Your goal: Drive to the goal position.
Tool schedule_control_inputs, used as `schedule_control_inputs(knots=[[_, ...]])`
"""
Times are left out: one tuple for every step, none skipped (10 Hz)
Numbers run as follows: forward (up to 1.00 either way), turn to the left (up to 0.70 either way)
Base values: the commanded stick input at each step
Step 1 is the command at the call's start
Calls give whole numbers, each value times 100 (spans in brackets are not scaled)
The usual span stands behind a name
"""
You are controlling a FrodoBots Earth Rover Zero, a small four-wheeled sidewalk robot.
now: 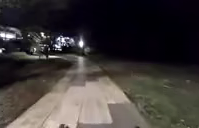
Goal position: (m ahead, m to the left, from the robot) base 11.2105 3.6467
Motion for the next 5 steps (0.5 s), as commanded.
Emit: schedule_control_inputs(knots=[[45,27],[45,27],[45,27],[45,27],[45,27]])
